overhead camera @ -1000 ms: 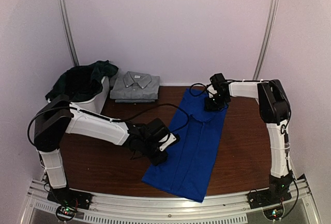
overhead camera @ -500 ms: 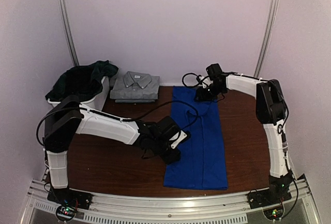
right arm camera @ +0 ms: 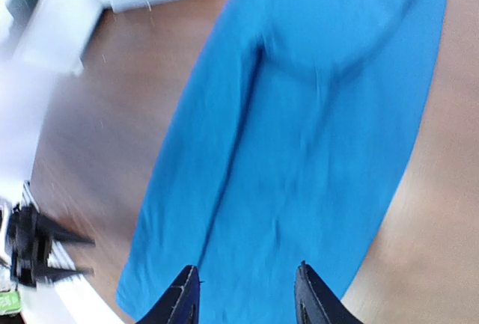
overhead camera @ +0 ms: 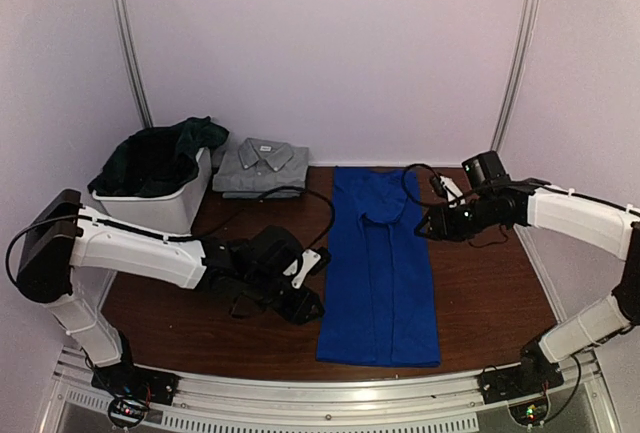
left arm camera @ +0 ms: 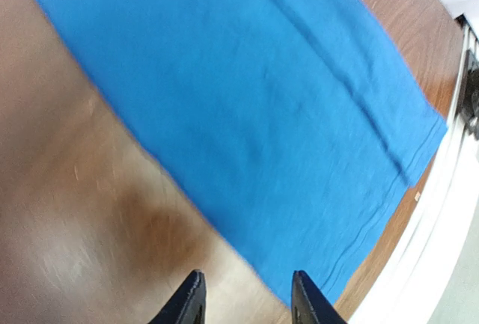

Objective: Fold and stack the mixed laundry pile
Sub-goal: Pick up the rectangle-folded T-shirt from the center of the board.

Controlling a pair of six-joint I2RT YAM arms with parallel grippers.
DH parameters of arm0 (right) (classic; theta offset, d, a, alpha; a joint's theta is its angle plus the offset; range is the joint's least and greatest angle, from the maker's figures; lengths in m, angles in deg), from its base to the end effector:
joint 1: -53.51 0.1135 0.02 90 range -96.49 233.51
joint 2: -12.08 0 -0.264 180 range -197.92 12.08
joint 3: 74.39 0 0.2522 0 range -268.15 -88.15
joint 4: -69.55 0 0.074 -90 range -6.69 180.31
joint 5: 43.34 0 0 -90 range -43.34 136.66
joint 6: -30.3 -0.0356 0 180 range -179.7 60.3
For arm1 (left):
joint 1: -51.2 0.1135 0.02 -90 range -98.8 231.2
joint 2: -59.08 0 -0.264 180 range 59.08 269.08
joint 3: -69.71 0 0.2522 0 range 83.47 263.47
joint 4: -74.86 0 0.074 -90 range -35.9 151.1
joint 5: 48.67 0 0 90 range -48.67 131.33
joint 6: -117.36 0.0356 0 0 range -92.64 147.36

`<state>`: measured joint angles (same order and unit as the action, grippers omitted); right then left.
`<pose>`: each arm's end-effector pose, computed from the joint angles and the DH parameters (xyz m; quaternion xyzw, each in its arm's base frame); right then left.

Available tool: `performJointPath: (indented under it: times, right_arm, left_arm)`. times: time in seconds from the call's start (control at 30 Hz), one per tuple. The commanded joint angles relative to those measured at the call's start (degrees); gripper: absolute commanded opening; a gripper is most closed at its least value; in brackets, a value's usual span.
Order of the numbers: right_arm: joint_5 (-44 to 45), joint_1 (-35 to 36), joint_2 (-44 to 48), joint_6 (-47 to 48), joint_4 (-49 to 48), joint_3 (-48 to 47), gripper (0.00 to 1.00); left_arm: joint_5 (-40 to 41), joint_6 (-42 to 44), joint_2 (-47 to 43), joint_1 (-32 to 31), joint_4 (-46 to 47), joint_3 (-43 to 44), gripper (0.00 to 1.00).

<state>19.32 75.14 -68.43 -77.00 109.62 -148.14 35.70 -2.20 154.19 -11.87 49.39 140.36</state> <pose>0.2721 0.1255 0.2672 -0.1210 0.8996 0.3263 0.2638 0.1525 -0.3079 0.1883 0.2866 0.8937 -0.2793 0.2030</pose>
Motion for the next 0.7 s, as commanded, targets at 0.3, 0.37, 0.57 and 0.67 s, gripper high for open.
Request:
performJointPath:
  times: [0.3,0.37,0.57,0.67]
  right_arm:
    - [-4.7,8.5,25.7,-17.2,8.2,27.5,0.44]
    - [-4.5,10.8,26.7,-19.4,8.1,29.7,0.43]
    - [-2.4,16.7,29.3,-25.6,8.7,34.1,0.43]
    - [-2.2,18.9,30.2,-27.5,9.3,35.6,0.45]
  left_arm:
    - [-8.1,-11.8,-1.6,-7.9,7.3,-11.2,0.44]
    - [-8.5,-13.2,-0.7,-8.6,8.8,-11.4,0.44]
    - [-8.9,-15.4,0.1,-8.9,11.4,-12.1,0.44]
    - [-9.2,-15.5,0.9,-8.9,11.4,-11.8,0.44]
